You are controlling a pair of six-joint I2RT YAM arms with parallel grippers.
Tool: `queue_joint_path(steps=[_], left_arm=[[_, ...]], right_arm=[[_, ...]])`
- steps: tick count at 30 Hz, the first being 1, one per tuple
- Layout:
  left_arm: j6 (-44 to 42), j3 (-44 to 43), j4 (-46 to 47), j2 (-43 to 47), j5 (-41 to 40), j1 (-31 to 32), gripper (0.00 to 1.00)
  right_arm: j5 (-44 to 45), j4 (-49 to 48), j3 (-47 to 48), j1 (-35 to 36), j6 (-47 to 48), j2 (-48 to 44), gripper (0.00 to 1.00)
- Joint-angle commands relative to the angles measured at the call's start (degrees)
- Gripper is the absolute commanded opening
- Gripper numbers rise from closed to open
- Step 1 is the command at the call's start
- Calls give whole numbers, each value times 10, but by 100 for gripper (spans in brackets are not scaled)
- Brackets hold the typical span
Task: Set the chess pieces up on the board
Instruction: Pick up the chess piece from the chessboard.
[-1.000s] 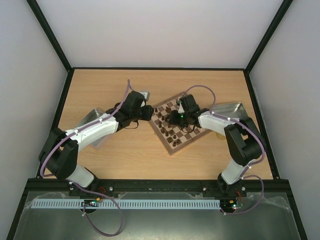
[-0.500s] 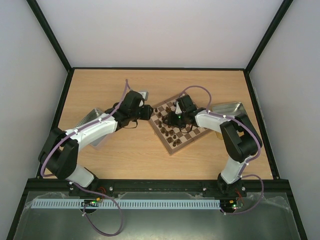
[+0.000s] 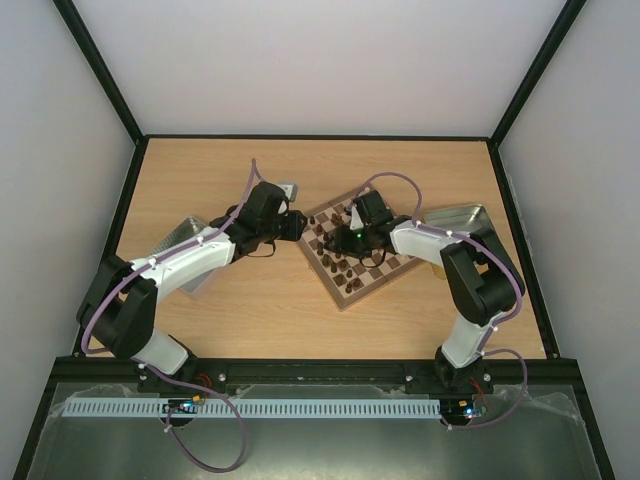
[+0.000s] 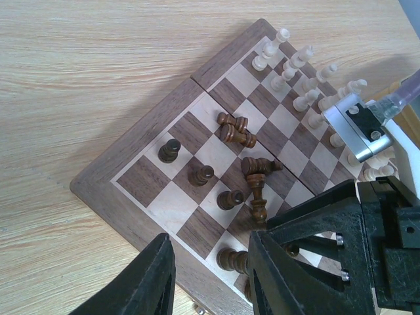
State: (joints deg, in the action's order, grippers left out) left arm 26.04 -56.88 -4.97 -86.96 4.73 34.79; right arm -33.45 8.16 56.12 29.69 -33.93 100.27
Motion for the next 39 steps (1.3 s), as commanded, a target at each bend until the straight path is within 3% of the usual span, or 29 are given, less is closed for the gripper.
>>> queue_joint_path(steps=[1, 9, 14, 19, 39], left_arm=[[4, 9, 8, 2, 7, -3, 33], [3, 8, 7, 2, 8, -3, 33], [3, 8, 8, 5, 6, -3, 33], [3, 11, 9, 11, 5, -4, 33], [3, 24, 16, 22, 10, -10, 33]], right_arm=[[5, 41, 3, 4, 6, -12, 42], [24, 44, 14, 5, -9, -9, 44], [87, 46, 27, 5, -41, -31, 44], [158, 65, 42, 5, -60, -28, 38], [268, 115, 111, 47, -72, 47, 26]])
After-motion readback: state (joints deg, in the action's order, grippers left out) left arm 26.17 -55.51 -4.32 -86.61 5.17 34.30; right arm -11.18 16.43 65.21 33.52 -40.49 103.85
